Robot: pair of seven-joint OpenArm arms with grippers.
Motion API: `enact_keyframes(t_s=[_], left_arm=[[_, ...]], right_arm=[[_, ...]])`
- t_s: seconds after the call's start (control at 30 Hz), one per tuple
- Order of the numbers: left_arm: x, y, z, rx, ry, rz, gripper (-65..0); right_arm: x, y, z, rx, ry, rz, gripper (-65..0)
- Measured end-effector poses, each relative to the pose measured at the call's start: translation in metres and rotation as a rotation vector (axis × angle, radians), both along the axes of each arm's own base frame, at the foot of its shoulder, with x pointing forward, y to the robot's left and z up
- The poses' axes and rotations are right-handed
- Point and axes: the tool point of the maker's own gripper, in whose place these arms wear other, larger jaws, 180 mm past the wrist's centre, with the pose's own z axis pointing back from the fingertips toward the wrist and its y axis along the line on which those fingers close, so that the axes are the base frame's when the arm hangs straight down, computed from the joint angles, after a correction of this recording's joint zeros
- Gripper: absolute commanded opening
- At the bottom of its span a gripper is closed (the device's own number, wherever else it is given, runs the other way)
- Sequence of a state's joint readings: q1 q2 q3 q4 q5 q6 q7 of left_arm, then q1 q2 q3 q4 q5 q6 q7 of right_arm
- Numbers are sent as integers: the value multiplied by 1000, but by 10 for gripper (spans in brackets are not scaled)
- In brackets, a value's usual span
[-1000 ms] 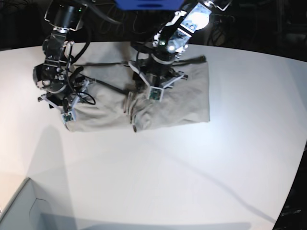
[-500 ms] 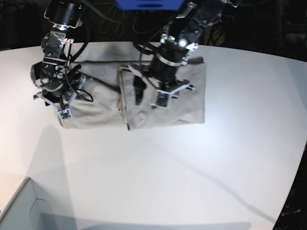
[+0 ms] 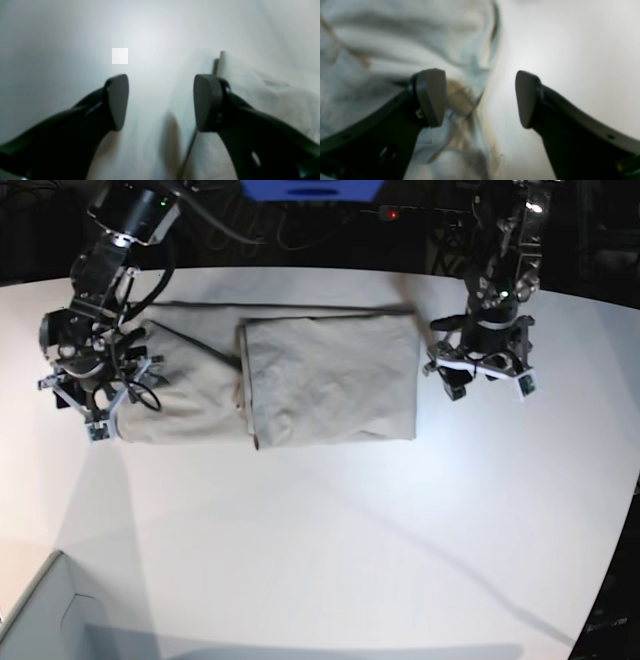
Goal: Layout the t-shirt on the table in an organized manner, then fold the t-shirt properly
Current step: 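Fold the other strip end with the right gripper over the folded half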
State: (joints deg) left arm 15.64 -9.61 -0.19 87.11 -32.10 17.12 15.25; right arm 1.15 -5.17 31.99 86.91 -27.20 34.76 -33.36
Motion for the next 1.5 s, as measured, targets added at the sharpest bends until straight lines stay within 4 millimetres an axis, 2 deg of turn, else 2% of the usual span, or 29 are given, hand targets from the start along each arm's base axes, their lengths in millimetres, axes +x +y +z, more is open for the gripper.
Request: enact_keyframes(t_s=[0.07,0.2,0.5,0.57,0.63,0.77,0.8,1.0,1.07,1.23,1.3,1.4,1.5], left_arm=[[-2,0,-9,-13,27,9,-251],[5,-1,-17,-13,38,15,-251],[7,0,-17,-13,36,17,-251],[8,1,-20,-12,44,19,-251],[10,1,-20,-12,44,19,-251],[12,1,-19,-12,40,19,-251],[11,1,-19,-12,41,19,-251],[18,0,-16,-12,28,19,-251],[19,0,-15,-13,25,20,-251],[16,0,-18,-14,37,18,-251],[16,1,-18,-13,36,20,-251],[13,2,-25,-10,55,23,-251],[11,4,-30,-2,65,28,-251]], right_arm=[[-2,-3,-7,15,13,-10,-212],[-11,-2,-27,40,72,-10,-212],[-7,3,-38,81,64,0,-223],[-7,3,-38,83,64,0,-273],[-7,10,-39,101,60,0,-364],[-7,23,-43,131,60,3,-634],[-7,25,-43,130,63,5,-650],[-8,29,-43,145,66,45,-650],[-8,27,-39,130,73,45,-650],[-29,26,-20,56,89,43,-650],[-20,31,-3,30,42,67,-650],[-3,51,25,2,-52,151,-650],[-7,63,38,-36,-66,206,-650]])
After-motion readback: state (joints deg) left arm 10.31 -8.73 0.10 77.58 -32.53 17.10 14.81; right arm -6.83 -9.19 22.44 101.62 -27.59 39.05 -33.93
